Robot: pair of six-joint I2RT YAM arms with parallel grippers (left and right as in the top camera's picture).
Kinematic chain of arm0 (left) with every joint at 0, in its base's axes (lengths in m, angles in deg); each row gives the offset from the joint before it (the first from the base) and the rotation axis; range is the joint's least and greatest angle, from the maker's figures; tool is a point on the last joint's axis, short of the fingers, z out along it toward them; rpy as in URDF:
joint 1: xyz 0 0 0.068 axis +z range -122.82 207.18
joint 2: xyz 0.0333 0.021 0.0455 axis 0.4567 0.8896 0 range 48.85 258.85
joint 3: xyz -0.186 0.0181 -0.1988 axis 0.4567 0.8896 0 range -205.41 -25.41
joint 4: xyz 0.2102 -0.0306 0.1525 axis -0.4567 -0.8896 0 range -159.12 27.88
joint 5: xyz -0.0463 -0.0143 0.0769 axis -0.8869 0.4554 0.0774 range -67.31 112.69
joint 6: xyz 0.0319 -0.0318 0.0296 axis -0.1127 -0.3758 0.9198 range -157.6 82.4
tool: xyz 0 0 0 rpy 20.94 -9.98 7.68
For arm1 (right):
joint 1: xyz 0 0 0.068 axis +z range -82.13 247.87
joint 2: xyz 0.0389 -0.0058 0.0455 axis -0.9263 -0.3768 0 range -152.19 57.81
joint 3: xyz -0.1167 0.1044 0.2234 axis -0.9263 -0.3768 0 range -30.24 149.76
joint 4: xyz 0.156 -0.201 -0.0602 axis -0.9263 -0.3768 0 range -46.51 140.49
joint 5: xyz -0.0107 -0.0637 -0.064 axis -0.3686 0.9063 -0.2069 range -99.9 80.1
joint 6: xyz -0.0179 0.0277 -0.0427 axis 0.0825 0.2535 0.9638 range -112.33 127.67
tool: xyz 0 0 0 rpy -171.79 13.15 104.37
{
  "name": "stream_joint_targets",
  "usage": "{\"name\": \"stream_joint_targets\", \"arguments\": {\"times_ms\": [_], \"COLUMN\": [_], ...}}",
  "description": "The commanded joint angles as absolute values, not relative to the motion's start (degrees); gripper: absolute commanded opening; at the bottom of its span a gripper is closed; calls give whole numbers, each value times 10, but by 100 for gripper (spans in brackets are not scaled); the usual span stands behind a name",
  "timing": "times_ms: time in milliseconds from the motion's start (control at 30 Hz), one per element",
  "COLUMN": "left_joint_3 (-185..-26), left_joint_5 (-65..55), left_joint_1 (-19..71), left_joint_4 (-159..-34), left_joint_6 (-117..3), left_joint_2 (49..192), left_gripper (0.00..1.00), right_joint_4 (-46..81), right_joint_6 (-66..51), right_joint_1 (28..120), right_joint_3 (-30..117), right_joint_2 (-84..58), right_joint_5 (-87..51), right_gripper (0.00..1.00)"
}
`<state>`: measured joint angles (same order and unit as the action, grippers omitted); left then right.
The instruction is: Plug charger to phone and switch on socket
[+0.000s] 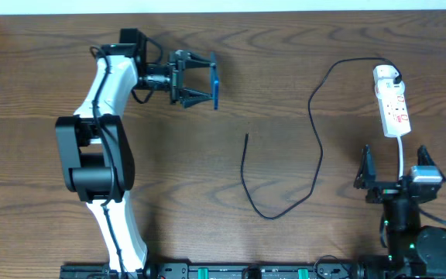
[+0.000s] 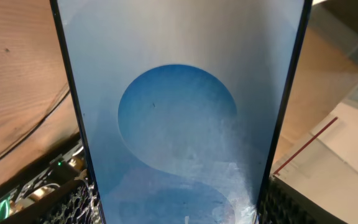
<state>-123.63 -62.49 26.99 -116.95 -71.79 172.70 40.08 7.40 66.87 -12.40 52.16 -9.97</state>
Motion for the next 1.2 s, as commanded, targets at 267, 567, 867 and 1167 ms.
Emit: {"name": "stream_joint_targets", "arguments": {"times_ms": [267, 567, 867, 1167], "left_joint_3": [-1238, -1238, -1238, -1238], "left_joint_5": [-599, -561, -521, -422], "left_joint_1": [229, 219, 206, 175], "left_joint_4": [-1169, -1107, -991, -840], "left_joint_6": [-721, -797, -914, -1050], "left_joint_2": [1709, 1709, 1708, 1693], "left_gripper": [7, 7, 7, 7], "right_joint_4": [298, 221, 289, 310], "right_joint_6": [34, 13, 3, -142], "right_joint_1": [671, 671, 671, 671], "right_joint_3": [88, 252, 288, 288], "right_joint_2": [279, 64, -45, -58], "right_joint_5": [-176, -310, -434, -441], "right_gripper": [99, 99, 99, 99]}}
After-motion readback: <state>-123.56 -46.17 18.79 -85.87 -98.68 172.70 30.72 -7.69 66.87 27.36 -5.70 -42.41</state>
